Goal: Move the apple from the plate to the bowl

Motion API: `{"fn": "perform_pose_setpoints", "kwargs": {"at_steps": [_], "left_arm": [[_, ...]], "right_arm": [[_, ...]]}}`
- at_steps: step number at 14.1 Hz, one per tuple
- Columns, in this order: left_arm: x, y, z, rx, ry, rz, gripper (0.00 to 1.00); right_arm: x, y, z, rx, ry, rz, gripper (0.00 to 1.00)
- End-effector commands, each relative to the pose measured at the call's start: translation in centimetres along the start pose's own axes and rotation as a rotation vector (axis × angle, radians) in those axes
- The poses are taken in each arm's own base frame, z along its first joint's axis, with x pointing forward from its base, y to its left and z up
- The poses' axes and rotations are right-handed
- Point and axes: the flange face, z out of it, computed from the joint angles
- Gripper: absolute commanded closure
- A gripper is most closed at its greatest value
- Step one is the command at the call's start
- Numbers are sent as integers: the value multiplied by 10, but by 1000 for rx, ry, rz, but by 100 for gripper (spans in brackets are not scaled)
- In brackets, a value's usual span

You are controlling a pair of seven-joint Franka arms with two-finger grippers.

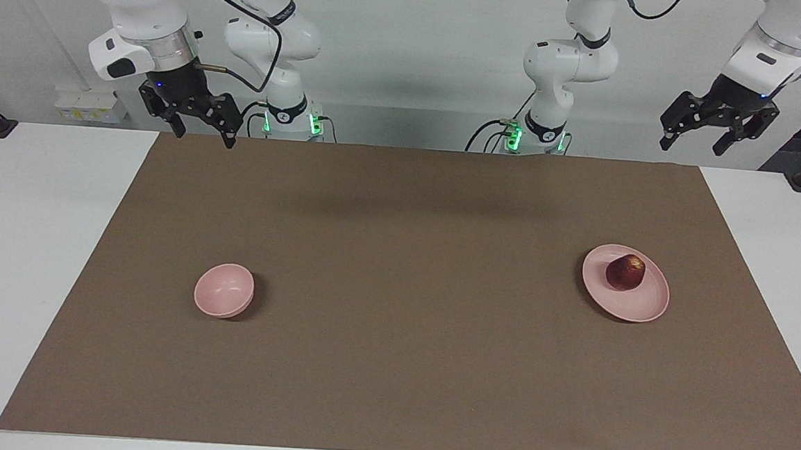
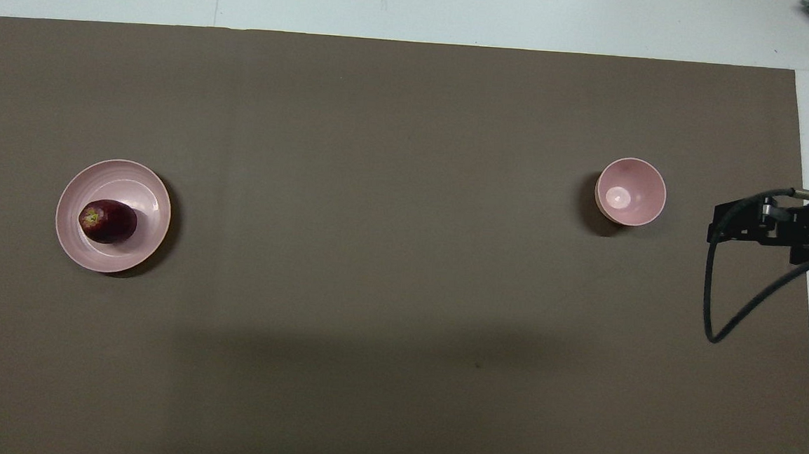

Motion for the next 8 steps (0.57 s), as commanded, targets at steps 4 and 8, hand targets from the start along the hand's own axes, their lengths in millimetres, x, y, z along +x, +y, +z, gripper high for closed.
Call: {"fn": "perform_pose_setpoints", "kwargs": {"at_steps": [4,8], "left_arm": [[-1,-2,-3,8,37,-7,0],[5,-7,5,9,66,-10,0]], "right_arm": [[-5,4,-1,23,-6,-10,0],[-5,3,-1,23,-6,-10,0]]}}
